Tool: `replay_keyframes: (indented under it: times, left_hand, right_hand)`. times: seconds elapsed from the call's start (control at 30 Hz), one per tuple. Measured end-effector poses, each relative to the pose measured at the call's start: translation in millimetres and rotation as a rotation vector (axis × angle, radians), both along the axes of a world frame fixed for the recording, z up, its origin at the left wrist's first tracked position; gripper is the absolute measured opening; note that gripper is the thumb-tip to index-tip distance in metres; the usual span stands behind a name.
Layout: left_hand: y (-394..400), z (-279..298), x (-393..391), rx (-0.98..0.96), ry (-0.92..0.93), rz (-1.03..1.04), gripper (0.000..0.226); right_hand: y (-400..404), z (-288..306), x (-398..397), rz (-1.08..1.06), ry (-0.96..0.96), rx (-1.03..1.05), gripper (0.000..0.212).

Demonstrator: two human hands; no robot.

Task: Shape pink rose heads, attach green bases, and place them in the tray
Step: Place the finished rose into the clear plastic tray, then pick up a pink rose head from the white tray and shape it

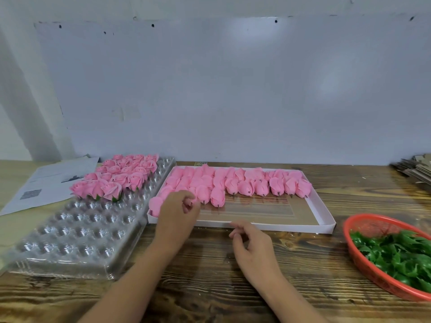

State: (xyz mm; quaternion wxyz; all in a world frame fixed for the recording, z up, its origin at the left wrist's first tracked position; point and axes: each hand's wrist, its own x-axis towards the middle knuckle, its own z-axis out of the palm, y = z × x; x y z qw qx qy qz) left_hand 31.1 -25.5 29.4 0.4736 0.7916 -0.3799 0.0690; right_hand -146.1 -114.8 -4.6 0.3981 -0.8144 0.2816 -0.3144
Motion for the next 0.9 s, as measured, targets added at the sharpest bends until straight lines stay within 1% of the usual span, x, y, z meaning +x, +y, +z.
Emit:
replay_keyframes:
  times: [0.13,0.27,0.37,0.43,0.57,0.67,0.77,0.83,0.9]
  left_hand:
    - [-7,-18,-18,0.088,-0.085,-0.053,0.013]
    - [-3,-29,-23,0.119,-0.237,-0.037,0.001]
    - [0,-33,-25,0.168,-0.318,-0.046,0.007]
    - [1,-33,-26,0.193,-0.334,-0.063,0.010]
    - [2,-32,-29,0.191,-0.318,-0.066,0.009]
    - [2,-33,-29,0.180,-0.273,-0.072,0.013]
    - [4,-31,-30,0.106,-0.180,-0.036,0.022]
    - [6,-29,-30,0.066,-0.133,0.021,0.025]
    - [8,-26,-30,0.033,-0.096,0.063,0.026]
  right_hand:
    - [1,-2,2,-0.006,-0.015,-0.006,0.025]
    - [1,-2,4,-0.030,-0.006,-0.040,0.017]
    - [-3,4,6,-0.052,0.016,-0.123,0.016]
    - [-8,11,10,-0.077,0.047,-0.157,0.019]
    - [-27,26,27,-0.091,0.125,-0.128,0.023]
    - [-43,35,45,-0.101,0.240,-0.083,0.014]
    - [-57,40,69,-0.124,0.304,0.011,0.022]
    - [-62,41,84,-0.130,0.329,0.102,0.029]
    - [-65,38,98,-0.138,0.339,0.146,0.032]
